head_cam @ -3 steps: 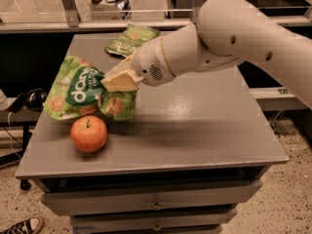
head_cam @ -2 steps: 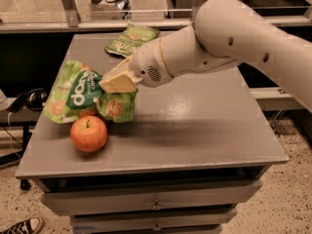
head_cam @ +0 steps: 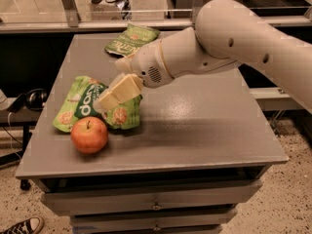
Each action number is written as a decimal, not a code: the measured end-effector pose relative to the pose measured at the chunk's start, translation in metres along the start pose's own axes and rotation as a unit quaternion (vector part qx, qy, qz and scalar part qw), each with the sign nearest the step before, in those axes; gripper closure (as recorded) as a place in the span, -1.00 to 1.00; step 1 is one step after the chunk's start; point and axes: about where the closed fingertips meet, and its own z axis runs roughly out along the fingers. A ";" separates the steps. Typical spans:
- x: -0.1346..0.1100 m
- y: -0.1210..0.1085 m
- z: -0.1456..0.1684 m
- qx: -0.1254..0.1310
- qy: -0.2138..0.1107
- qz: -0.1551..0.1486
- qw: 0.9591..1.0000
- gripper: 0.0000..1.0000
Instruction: Move green rice chip bag near apple
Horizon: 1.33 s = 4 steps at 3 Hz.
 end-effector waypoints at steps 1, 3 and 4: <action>0.008 -0.018 -0.020 0.013 -0.009 -0.002 1.000 -1.00; 0.052 -0.114 -0.130 0.153 0.000 -0.063 0.986 -1.00; 0.068 -0.154 -0.194 0.234 0.024 -0.099 0.967 -1.00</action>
Offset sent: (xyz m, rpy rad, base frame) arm 0.1050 -0.1755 0.0008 -0.0362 -0.2678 -0.2124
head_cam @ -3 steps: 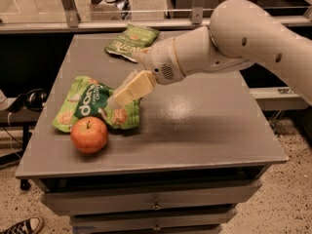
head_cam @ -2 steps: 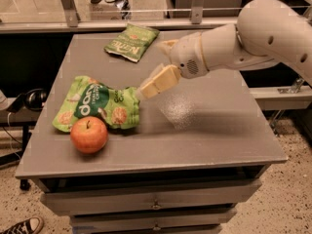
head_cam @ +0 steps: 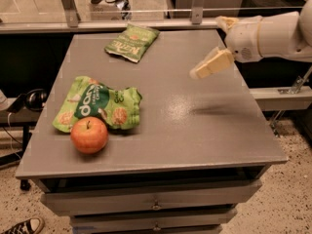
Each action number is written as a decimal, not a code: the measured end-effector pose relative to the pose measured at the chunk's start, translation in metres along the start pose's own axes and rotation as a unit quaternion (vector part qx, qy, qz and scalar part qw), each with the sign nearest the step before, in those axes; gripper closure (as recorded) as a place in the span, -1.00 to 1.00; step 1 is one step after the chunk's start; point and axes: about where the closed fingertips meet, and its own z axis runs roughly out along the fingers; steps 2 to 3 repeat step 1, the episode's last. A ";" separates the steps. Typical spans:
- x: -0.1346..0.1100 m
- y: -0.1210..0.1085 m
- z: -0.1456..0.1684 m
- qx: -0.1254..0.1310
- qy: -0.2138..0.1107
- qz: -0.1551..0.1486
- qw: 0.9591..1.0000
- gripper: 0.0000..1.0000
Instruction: Move green rice chip bag near apple
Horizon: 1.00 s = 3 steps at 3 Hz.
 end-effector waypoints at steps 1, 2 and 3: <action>-0.003 -0.001 0.001 0.001 -0.001 -0.004 1.000 -1.00; -0.003 -0.001 0.001 0.001 -0.001 -0.004 1.000 -1.00; -0.003 -0.001 0.001 0.001 -0.001 -0.004 1.000 -1.00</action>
Offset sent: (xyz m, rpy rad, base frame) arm 0.0000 0.0000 0.0000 0.0000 0.0000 0.0000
